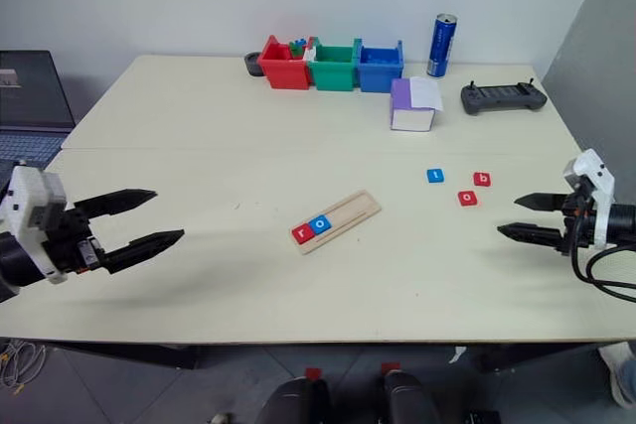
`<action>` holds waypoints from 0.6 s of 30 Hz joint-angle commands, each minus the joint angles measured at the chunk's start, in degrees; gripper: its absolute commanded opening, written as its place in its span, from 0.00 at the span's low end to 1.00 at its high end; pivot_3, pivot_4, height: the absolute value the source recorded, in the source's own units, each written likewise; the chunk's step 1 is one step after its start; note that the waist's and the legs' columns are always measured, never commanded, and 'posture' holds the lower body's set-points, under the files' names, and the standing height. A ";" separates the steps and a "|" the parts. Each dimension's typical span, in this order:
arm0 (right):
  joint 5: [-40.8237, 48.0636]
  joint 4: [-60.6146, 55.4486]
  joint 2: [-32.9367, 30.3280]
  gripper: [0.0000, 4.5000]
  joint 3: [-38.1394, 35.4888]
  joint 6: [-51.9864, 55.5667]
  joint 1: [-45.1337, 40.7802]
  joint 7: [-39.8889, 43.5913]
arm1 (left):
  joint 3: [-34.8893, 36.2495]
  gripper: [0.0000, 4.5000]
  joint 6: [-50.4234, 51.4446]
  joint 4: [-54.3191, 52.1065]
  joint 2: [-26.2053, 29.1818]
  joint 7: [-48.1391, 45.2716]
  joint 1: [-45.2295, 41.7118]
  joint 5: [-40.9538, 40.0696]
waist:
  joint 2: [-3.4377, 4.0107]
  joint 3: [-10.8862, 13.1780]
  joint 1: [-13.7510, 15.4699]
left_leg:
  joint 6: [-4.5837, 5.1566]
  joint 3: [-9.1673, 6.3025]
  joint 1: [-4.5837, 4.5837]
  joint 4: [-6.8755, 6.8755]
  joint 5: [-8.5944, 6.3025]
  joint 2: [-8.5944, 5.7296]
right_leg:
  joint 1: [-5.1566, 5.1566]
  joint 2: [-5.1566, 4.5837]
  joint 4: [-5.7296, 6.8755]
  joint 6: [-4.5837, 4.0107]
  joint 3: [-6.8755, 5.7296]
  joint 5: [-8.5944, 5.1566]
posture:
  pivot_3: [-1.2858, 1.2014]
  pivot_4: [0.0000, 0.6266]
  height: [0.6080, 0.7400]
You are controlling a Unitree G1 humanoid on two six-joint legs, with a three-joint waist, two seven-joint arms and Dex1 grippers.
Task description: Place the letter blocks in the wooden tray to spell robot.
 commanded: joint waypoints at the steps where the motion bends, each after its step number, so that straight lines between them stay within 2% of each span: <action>1: 0.91 -0.74 -0.91 0.99 -1.99 -0.43 -0.66 0.59 | 2.09 1.00 0.27 -0.90 1.08 -0.75 -0.19 -1.24 | 0.00 0.00 0.00 | 0.00 0.00 0.00 0.00 0.00 0.00 | 0.00 0.00 0.00 0.00 0.00 0.00 | 0.52 0.24 1.00; 13: 2.10 -2.20 0.30 0.99 -2.09 0.18 -1.28 0.45 | 0.77 1.00 1.97 1.33 0.35 -0.58 -2.83 -2.97 | 0.00 0.00 -0.01 | 0.00 0.01 -0.02 0.01 0.00 0.00 | -0.01 0.00 0.02 0.00 0.01 0.00 | 0.52 0.24 1.00; 18: 5.29 -6.15 2.75 0.99 -1.70 2.57 -1.71 0.11 | -4.13 1.00 0.63 1.37 -0.70 0.15 -5.90 -1.38 | 0.00 0.00 0.05 | -0.01 0.00 -0.02 0.03 0.00 0.00 | 0.00 0.00 0.05 0.00 0.00 0.00 | 0.52 0.24 1.00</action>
